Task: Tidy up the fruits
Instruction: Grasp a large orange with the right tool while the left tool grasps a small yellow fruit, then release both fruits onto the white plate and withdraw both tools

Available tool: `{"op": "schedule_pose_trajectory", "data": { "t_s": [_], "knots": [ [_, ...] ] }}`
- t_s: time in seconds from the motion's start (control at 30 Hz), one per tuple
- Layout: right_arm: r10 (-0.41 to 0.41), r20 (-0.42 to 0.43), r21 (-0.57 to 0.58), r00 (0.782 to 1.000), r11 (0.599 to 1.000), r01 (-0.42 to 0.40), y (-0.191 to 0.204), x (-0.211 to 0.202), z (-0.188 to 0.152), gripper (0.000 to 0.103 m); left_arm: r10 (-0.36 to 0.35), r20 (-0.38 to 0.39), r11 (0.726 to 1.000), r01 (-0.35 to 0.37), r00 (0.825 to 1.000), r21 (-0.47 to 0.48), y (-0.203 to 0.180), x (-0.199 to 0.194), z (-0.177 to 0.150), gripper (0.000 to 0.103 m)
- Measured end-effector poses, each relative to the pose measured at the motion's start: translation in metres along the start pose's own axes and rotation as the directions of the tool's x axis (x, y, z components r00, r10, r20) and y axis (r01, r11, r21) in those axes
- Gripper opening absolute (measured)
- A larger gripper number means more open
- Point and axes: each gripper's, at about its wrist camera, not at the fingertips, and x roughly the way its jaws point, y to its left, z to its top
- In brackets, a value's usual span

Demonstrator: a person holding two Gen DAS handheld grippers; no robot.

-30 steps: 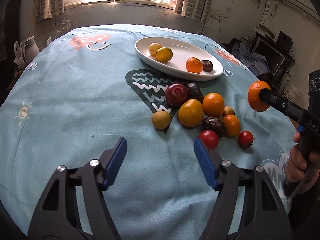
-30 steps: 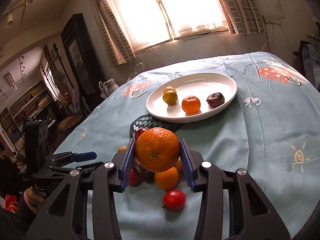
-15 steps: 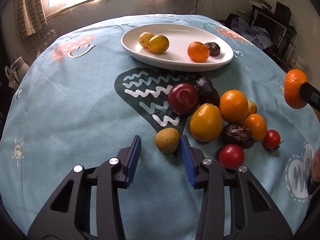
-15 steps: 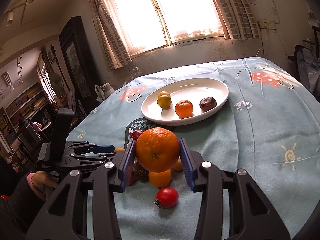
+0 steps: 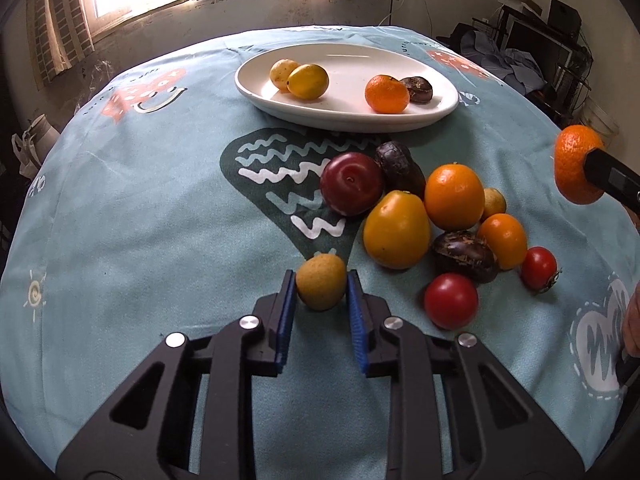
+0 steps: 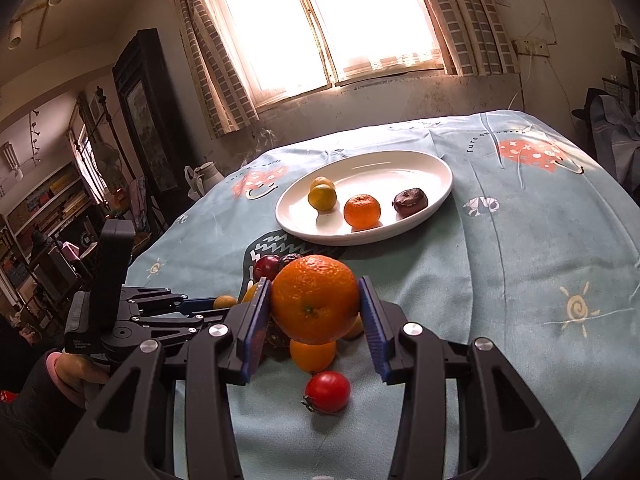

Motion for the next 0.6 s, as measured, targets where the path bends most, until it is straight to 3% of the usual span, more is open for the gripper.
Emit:
{"op": "schedule_pose_trajectory", "data": {
  "t_s": [0.13, 0.27, 0.43, 0.6],
  "knots": [
    [0.065, -0.042, 0.039, 0.997, 0.997, -0.063, -0.001, 0.003, 0.001, 0.044, -0.052, 0.024, 0.999, 0.052, 0.998, -0.014, 0.005, -0.022, 0.003, 0.025],
    [0.125, -0.033, 0.058, 0.992, 0.991, -0.123, -0.002, 0.003, 0.024, 0.044, -0.104, 0.071, 0.995, 0.105, 0.992, -0.001, 0.010, -0.045, 0.037, 0.025],
    [0.024, 0.022, 0.063, 0.999, 0.998, -0.025, -0.021, 0.024, 0.072, 0.044, -0.103, 0.138, 0.995, 0.103, 0.985, 0.006, 0.009, -0.042, 0.102, 0.025],
    [-0.058, -0.026, 0.099, 0.998, 0.993, 0.060, -0.051, 0.079, 0.099, 0.044, -0.050, 0.113, 0.999, 0.050, 0.992, 0.005, 0.002, 0.010, 0.153, 0.025]
  ]
}}
